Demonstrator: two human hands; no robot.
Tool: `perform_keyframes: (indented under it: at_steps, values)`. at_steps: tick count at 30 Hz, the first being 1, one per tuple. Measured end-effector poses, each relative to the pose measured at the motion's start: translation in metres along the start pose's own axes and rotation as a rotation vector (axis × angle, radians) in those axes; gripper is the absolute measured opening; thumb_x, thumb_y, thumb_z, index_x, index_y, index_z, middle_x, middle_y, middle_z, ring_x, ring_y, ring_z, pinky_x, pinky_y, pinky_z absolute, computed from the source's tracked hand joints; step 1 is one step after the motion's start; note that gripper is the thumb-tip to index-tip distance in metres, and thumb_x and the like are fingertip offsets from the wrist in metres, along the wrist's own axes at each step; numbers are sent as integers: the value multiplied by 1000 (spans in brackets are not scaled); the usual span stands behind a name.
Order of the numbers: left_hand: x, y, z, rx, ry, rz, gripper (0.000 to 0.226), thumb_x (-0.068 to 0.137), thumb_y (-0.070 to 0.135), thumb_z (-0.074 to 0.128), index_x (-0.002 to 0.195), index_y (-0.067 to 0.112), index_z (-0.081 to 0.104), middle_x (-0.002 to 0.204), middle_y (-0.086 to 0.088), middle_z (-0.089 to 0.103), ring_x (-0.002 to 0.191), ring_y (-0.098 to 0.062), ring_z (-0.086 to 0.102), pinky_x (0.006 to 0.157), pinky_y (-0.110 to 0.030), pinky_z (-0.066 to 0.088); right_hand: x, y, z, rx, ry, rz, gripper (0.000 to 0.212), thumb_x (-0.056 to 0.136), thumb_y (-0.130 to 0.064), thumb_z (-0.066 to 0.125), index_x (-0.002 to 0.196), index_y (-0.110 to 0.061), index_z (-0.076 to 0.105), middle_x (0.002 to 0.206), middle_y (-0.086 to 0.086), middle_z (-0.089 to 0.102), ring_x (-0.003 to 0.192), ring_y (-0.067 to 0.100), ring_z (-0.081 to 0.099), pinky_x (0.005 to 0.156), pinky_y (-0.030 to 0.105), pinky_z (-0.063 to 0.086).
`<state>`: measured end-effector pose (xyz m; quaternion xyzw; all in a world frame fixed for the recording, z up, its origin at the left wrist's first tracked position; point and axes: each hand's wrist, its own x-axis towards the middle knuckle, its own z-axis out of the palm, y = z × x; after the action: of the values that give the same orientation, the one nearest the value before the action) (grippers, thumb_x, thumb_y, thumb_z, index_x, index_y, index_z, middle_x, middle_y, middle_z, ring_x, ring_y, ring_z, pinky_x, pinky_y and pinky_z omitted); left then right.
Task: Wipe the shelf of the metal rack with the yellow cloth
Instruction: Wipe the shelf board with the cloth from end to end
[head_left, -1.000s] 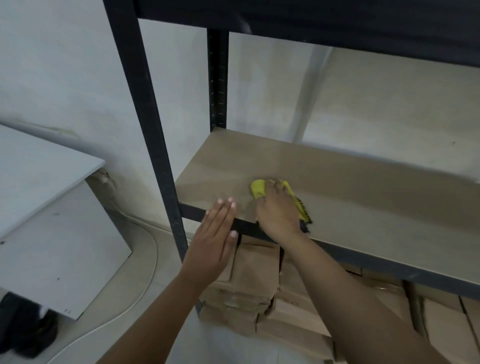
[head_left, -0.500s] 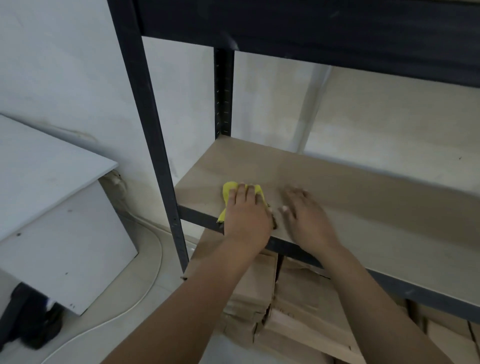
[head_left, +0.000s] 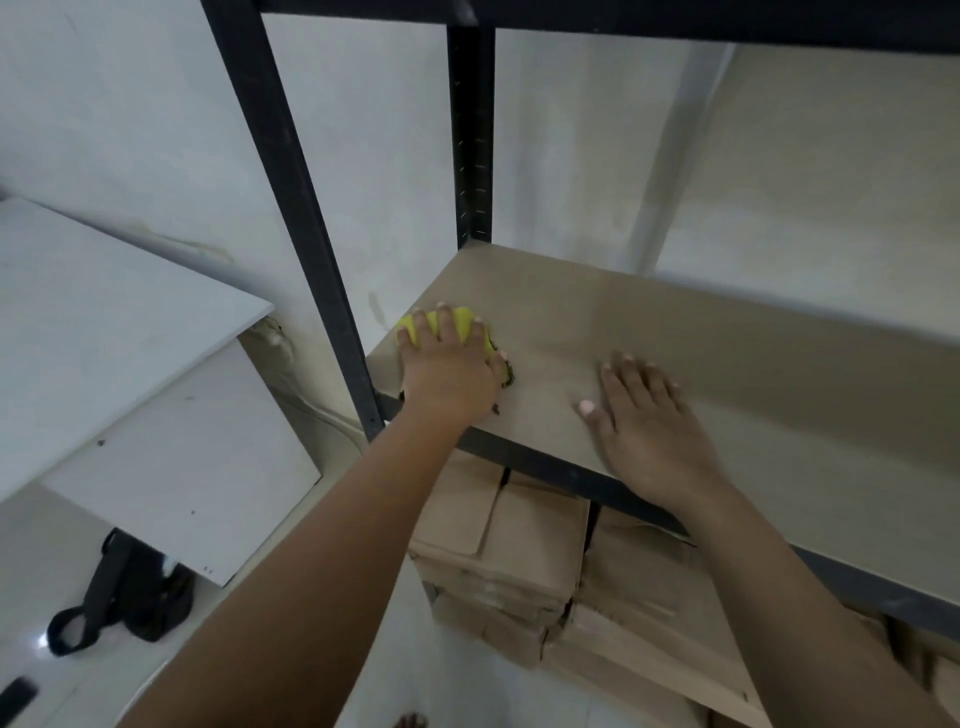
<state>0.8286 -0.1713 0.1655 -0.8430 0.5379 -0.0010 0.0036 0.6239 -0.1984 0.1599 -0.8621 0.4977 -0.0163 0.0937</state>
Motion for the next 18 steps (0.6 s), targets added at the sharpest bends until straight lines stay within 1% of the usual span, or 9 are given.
perform_keyframes:
  at_steps: [3,5,7,9,12,14,16,17,18]
  values:
    - [39,-11,-2,22,-15,2,57,94,56,14,147,35,11,157,-12,0,141,-44,-5,108,-64,3,1,-1,1,-26,7,2,68,91,-59,6,148,-21,-1,159,4,-6,146,23,-7,120,42,0]
    - [65,-14,-5,34,-6,6,57,93,56,17,147,35,15,157,-12,3,140,-46,-1,109,-64,5,1,-1,1,-30,10,10,71,89,-61,5,147,-22,-2,158,3,-7,146,22,-8,120,42,0]
    - [88,-17,-9,10,6,-53,58,93,55,21,145,30,20,155,-15,11,137,-49,11,109,-60,14,-1,-2,2,-14,10,18,72,88,-63,5,147,-24,-4,158,1,-9,146,21,-9,120,41,-1]
    - [106,-20,-13,-96,-29,-137,60,92,53,23,146,26,20,149,-19,23,128,-48,31,103,-52,31,0,-2,0,-5,6,26,71,88,-64,7,147,-26,-3,158,-1,-9,146,19,-10,120,40,-2]
    - [111,-22,-13,-202,-71,-153,58,95,49,23,147,22,19,133,-20,39,117,-40,44,91,-43,38,4,-1,-1,-4,-1,32,70,88,-64,10,147,-27,-2,158,-2,-8,146,18,-10,120,39,-2]
    - [101,-23,-11,-183,-17,-144,50,98,40,26,141,16,30,129,-19,42,115,-38,45,88,-42,39,4,-1,-1,-9,4,32,70,88,-65,10,147,-29,-2,158,-3,-7,146,18,-10,120,39,-1]
    - [86,-25,-8,-105,27,-116,41,98,29,28,134,11,38,132,-18,38,116,-38,41,86,-42,38,4,-2,0,-14,9,34,69,88,-65,9,147,-30,-2,158,-3,-7,146,19,-10,120,40,-1]
    - [77,-26,-6,-52,44,-87,41,98,27,27,135,11,38,138,-19,33,120,-39,37,89,-44,37,5,-3,0,-10,5,36,69,88,-65,10,147,-30,-2,158,-3,-7,145,19,-10,119,40,-2]
    - [66,-28,-3,-11,61,-59,43,99,28,26,138,11,35,144,-21,27,127,-42,30,97,-46,34,4,-4,0,-4,-1,38,68,89,-64,11,147,-30,-1,158,-3,-7,145,19,-10,119,40,-2]
